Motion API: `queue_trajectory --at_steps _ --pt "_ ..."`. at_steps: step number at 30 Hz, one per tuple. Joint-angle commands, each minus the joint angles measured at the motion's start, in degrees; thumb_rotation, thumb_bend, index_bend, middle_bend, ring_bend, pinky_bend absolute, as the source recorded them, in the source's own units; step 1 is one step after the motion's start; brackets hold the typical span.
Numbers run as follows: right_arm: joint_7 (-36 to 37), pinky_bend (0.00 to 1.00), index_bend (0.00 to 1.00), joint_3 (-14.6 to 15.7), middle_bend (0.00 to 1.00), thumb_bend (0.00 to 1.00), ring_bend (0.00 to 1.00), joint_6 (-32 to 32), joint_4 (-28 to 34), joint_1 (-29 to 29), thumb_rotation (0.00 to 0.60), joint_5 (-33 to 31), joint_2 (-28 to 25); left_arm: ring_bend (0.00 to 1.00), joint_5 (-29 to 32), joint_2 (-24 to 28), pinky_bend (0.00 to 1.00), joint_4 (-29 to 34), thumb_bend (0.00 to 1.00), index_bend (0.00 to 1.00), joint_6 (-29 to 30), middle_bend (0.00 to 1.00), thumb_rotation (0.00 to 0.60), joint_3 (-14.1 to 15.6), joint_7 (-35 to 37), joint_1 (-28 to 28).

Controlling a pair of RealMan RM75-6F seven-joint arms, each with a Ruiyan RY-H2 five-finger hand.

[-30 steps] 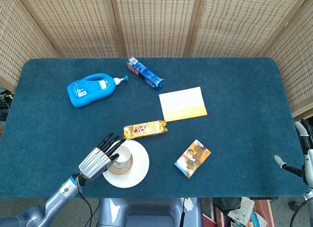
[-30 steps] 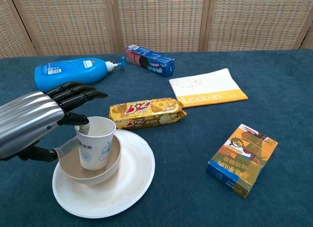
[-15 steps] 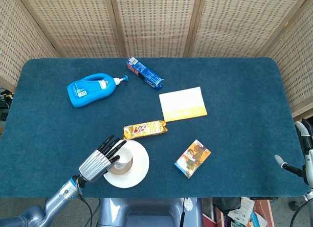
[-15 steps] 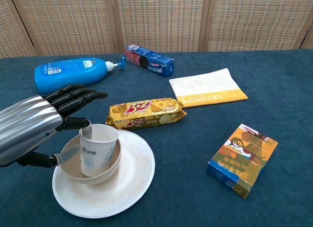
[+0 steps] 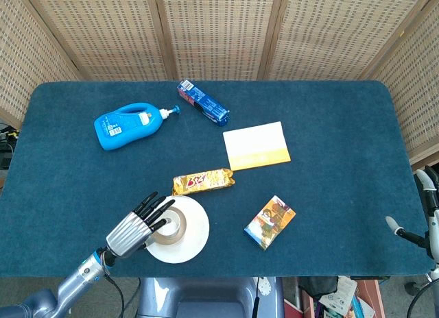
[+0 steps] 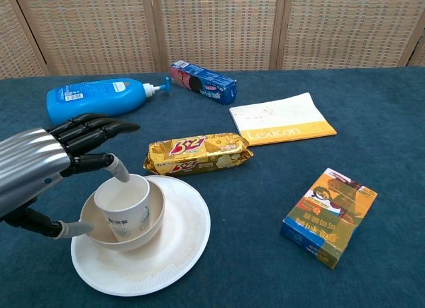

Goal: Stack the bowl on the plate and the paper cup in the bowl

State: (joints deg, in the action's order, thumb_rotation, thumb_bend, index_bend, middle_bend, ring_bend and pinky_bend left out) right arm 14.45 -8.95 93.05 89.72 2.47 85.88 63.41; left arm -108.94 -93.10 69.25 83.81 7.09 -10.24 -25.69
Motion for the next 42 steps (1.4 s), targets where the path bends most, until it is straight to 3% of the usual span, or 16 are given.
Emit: queue_trajectory --at_steps 1,14,22,31,36,42 --pt "0.0 0.0 0.0 0.0 0.0 0.15 0.0 0.0 0.0 0.0 0.6 0.1 0.0 0.0 -0.4 0.7 0.0 0.8 0.17 0.33 0.9 0.0 0.6 -0.2 0.1 0.1" --pt "-0.3 0.0 0.0 0.2 0.0 0.15 0.0 0.0 0.3 0.0 0.6 0.3 0.0 0.0 1.4 5.4 0.0 6.5 0.18 0.31 3.0 0.0 0.6 -3.3 -0.2 0.1" --pt "-1.0 0.0 0.0 1.1 0.0 0.15 0.0 -2.2 0.4 0.4 0.6 0.2 -0.6 0.0 8.5 13.9 0.0 19.4 0.16 0.17 2.2 0.0 0.6 -4.6 -5.8 3.6" --pt "-4.4 0.0 0.0 2.3 0.0 0.15 0.0 -5.6 0.2 1.6 0.6 0.2 -0.5 0.0 17.1 22.3 0.0 33.7 0.16 0.15 5.3 0.0 0.6 -3.3 -13.1 11.3" --pt "-9.7 0.0 0.0 3.5 0.0 0.15 0.0 -8.0 0.4 2.4 0.6 0.5 -0.2 0.0 17.7 25.0 0.0 35.0 0.15 0.13 9.6 0.0 0.6 -1.5 -16.2 16.2" --pt "-14.2 0.0 0.0 4.0 0.0 0.15 0.0 -9.9 0.4 3.2 0.6 0.0 0.4 0.0 18.2 25.7 0.0 33.9 0.15 0.12 11.8 0.0 0.6 -1.4 -14.4 19.3"
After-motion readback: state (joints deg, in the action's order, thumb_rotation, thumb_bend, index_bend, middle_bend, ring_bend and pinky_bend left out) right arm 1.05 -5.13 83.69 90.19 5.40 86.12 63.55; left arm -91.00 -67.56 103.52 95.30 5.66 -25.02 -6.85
